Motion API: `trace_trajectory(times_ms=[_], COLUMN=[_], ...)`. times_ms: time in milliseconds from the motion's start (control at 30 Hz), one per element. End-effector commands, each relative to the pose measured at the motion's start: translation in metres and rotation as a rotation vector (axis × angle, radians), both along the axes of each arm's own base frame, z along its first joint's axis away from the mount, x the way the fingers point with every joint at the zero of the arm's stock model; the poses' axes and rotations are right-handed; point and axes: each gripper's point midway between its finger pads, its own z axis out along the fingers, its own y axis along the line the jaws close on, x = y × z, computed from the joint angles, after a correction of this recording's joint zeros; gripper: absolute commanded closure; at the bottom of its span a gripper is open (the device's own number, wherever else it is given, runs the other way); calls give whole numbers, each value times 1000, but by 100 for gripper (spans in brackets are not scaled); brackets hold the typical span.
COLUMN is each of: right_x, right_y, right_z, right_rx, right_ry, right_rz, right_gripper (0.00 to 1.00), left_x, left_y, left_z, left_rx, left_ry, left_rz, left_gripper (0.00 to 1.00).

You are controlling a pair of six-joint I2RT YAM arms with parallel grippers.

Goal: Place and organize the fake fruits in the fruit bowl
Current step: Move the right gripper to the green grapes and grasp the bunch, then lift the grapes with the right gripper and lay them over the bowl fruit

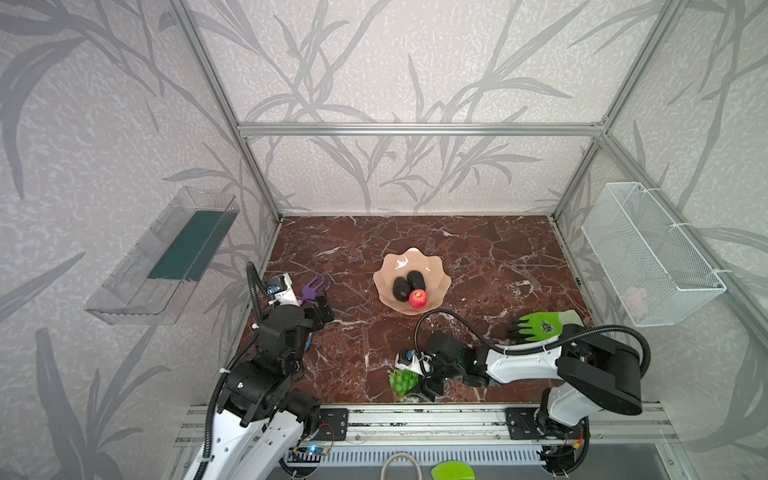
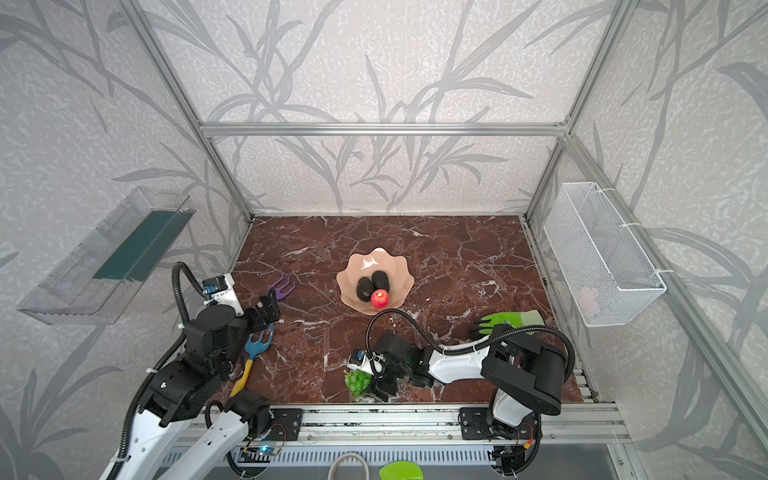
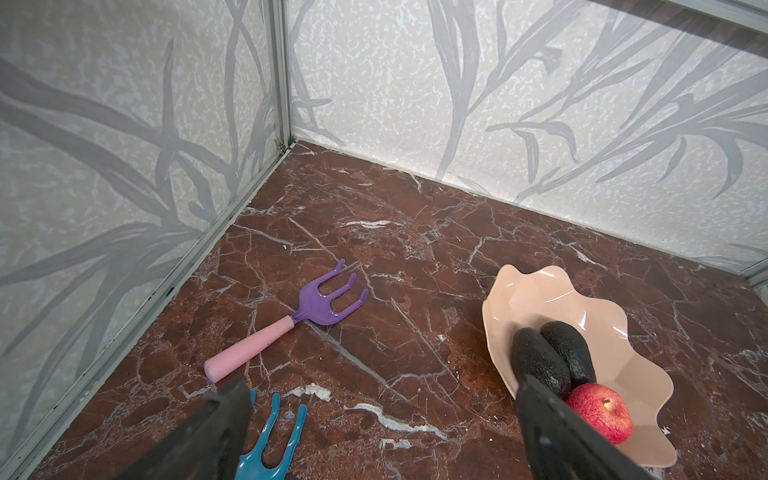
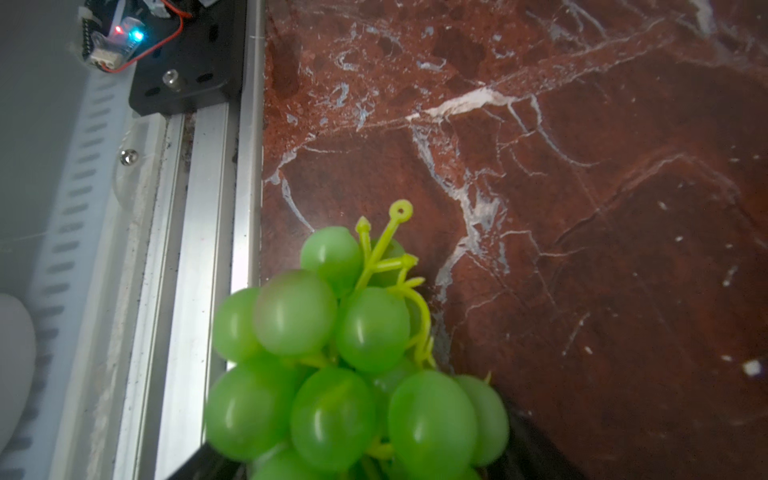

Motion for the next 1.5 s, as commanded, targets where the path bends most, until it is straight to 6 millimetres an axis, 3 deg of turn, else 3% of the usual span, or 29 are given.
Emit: trace_trajectory(times_ms=[0,200,367,667,967,1200,1267,1333,1467], right_x=[3,8,11,41,76,127,141,169,205], right_y=[3,6,9,14,6,1,1,-8,-8], right_z=[-4,-6,2,55,146,195,202,207,204], right_rx=[33,93,135,268,379,332,336,340,329], right_ry=[-7,-9,-1,-52,-226,-322,-326,-308,-323], right_rz=[-36,-83,-113,-287,-446,-576,-605,-662,-707], right_gripper=[33,46,51,57,58,59,60,59,60], left_x=[-2,-1,1,1,1,0,-1,-1,-2], left_y=[6,6,5,5,4,4,4,5,6], left_z=[7,6,5,5,7,6,5,5,6], left_rx=[4,10,15,17,18,15,16,16,15], left_ry=[-16,-7,1,2,-2,1,4,4,-1], left_rz=[27,27,28,26,18,19,19,20,24], left_gripper=[0,0,0,0,0,0,0,0,0])
